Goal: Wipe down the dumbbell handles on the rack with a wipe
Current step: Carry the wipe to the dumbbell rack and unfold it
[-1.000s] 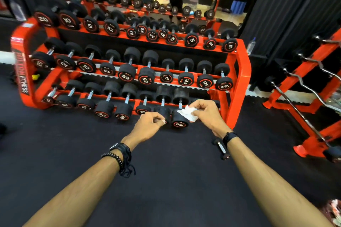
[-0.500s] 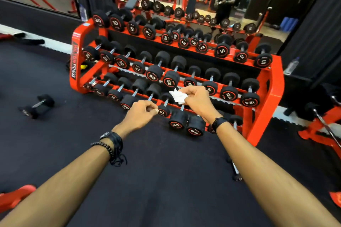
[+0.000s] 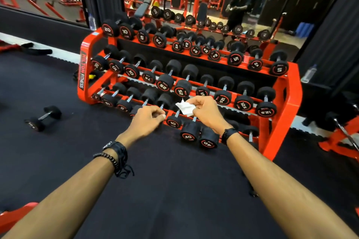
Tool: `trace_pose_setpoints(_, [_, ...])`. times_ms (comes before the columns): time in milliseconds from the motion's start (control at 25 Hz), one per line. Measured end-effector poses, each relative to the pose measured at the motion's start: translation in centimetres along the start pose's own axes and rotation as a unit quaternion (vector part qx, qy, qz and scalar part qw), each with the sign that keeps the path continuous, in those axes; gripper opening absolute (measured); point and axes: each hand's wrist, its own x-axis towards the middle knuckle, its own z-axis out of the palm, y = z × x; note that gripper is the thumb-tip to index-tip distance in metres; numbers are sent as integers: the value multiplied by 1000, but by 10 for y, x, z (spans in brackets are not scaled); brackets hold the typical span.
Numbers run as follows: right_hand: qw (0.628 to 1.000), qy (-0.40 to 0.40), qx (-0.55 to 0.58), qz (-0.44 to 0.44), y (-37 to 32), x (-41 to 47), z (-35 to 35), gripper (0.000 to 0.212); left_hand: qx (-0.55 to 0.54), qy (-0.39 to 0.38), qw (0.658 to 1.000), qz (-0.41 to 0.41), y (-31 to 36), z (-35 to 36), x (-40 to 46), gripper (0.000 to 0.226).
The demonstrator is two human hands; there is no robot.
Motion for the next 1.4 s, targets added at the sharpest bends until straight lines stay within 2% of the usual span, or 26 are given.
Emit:
trace_pose_setpoints(200, [999, 42, -16, 28, -4, 17, 8, 40, -6, -40, 999, 10, -13, -13, 20, 7])
trace_pose_setpoints(360, [998, 52, -5, 37, -22, 45, 49, 41, -13, -46, 999, 9, -41, -50, 40, 7])
trace_pose_setpoints(600, [999, -7, -12, 31, -42, 78, 121, 38, 3, -33, 999, -6, -95, -100, 57, 6])
trace_pose_setpoints(1000, [999, -12, 4, 36, -38, 143, 173, 33, 29, -19, 999, -38, -142, -139, 94, 15])
trace_pose_setpoints(1200, [997, -72, 33, 7, -29, 209, 192, 29, 46, 0, 998, -44, -162, -147, 154, 9])
trace_pose_setpoints(1400, [995, -77, 48, -29, -24, 303, 185, 32, 64, 23, 997, -33, -163, -154, 238, 5])
